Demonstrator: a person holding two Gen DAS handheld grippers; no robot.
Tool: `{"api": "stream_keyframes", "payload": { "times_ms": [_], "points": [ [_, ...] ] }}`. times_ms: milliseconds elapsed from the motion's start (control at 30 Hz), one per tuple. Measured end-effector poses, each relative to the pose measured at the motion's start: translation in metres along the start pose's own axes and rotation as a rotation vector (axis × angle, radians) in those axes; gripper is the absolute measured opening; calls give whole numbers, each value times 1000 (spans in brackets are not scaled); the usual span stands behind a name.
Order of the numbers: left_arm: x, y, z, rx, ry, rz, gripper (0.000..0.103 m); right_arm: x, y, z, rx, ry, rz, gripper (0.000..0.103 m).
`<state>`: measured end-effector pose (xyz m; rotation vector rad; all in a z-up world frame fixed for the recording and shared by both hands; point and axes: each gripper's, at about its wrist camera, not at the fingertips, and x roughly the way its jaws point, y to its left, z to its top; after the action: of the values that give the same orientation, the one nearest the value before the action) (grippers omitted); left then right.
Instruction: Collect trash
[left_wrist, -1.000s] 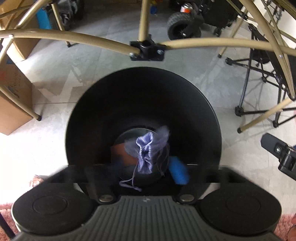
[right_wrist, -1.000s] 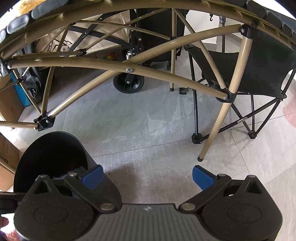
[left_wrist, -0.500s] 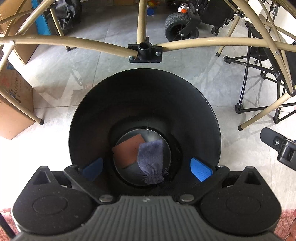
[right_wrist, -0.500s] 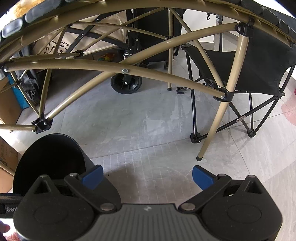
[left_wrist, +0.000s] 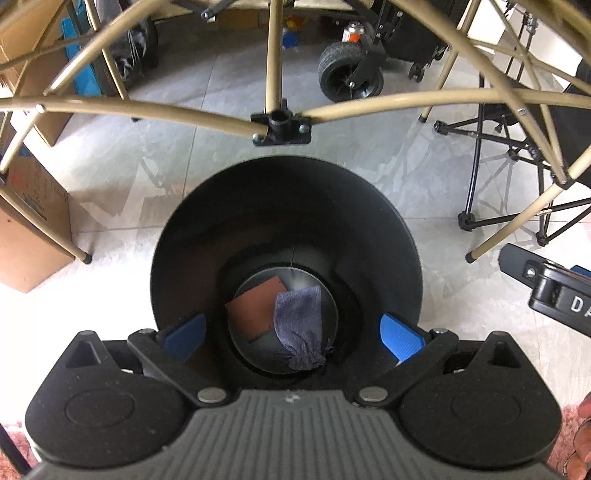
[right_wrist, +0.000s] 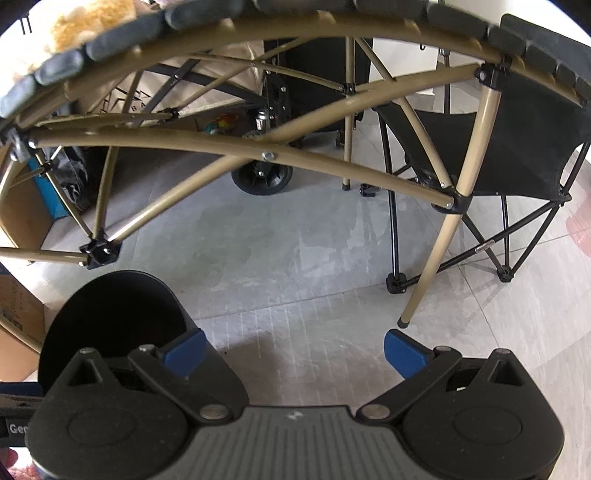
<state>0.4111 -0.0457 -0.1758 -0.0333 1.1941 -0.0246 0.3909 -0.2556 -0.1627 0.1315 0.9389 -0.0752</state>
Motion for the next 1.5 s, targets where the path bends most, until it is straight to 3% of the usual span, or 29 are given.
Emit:
{"api": "stream_keyframes", "payload": {
  "times_ms": [533, 900, 1133, 1500],
  "points": [
    [-90, 4, -17, 17, -227, -15, 103, -82, 15, 4, -33, -188, 60, 103],
    [-161, 11, -29, 18, -433, 23, 103, -152, 21, 11, -54, -379, 127, 103],
    [-190, 32, -12, -40, -572, 69, 103, -174, 37, 40, -61, -494, 197, 103],
    [-200, 61, 36, -127, -671, 105, 103, -161, 80, 92, -94, -581, 266, 103]
  ]
}}
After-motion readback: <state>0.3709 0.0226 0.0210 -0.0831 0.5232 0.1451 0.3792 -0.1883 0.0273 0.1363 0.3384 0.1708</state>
